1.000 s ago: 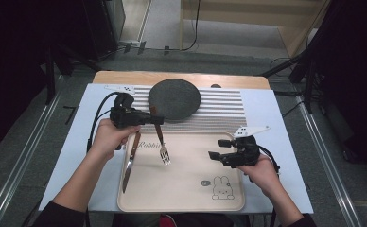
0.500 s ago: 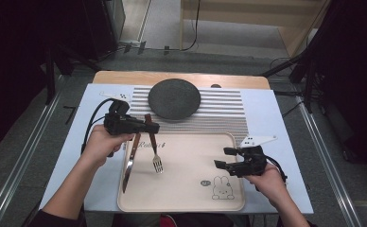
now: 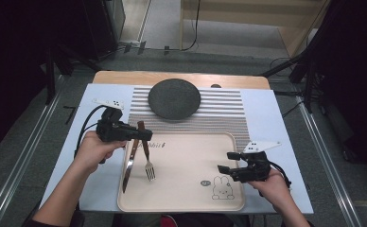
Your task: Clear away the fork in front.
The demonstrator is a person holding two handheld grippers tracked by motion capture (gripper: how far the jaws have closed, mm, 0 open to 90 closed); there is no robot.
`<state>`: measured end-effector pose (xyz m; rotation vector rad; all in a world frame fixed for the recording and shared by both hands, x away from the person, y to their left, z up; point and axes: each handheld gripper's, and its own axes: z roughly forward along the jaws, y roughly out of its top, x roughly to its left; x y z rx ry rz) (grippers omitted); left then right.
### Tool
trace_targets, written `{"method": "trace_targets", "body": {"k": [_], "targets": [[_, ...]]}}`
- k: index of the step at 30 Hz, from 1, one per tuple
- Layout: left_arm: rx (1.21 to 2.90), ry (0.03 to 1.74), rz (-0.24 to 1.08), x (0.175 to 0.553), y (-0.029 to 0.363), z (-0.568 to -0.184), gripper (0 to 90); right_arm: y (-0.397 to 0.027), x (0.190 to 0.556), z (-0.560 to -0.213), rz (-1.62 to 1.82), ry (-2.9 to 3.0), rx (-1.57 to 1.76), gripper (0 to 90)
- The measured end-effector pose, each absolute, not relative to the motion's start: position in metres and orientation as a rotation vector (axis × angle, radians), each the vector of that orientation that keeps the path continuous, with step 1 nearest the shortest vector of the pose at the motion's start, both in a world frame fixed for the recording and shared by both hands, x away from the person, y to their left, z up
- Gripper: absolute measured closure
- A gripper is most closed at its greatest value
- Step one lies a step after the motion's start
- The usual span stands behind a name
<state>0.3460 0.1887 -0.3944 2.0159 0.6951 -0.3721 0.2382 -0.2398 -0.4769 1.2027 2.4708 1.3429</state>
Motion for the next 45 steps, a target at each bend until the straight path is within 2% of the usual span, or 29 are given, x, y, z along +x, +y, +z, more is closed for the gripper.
{"method": "trace_targets", "body": {"k": [27,36,45], "targets": [[2.035,0.713,-0.414,0.334,0.193,-0.412,79.2,-0.245,0.233,-0.482,1.331,2.460,1.223,29.9],[2.033,0.700,-0.312,0.335,0.177,-0.419,76.7,-0.245,0.233,-0.482,1.326,2.460,1.226,29.9],[2.027,0.735,-0.270,0.346,0.163,-0.434,73.6,-0.244,0.234,-0.482,1.326,2.455,1.228,29.9]]}}
